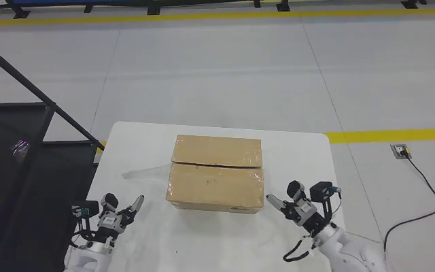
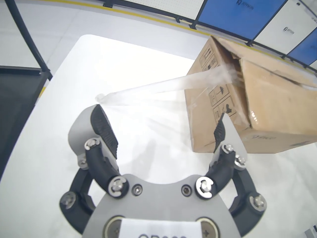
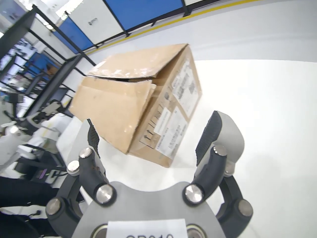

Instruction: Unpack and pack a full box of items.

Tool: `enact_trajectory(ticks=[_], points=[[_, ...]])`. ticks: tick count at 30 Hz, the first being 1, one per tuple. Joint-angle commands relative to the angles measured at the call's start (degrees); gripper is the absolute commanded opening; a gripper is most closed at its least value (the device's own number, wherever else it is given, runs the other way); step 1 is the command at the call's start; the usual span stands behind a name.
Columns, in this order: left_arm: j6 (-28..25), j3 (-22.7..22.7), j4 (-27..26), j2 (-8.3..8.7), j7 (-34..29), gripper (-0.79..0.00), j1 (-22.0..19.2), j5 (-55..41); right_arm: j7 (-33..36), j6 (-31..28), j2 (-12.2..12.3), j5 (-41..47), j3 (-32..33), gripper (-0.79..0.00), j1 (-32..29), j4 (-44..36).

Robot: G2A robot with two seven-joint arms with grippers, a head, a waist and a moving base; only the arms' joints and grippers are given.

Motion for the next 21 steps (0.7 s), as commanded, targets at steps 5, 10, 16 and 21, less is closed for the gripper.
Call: enact_trajectory(ticks=[5,10,16,21], points=[[-4.34,-0.89,0.81,0.12,0.47,0.000,-1.54,-1.92,12.77,-6.39,0.21,19.66,-0.91,0.000,9.63,9.07],[-5.12,-1.23,0.68,0.09,1.09,0.000,-0.90,-2.04,20.01,-8.51,0.39,29.26,-1.83,0.000,15.11,15.26],[-4.98,-0.94,0.90,-0.05,1.25,0.000,-0.83,-2.53,22.76,-7.85,0.34,33.00,-3.59,0.000,18.64,18.99],[-5.04,-0.22,1.12,-0.17,1.63,0.000,-0.93,-1.98,25.24,-7.95,0.29,35.80,-5.22,0.000,20.57,21.03]])
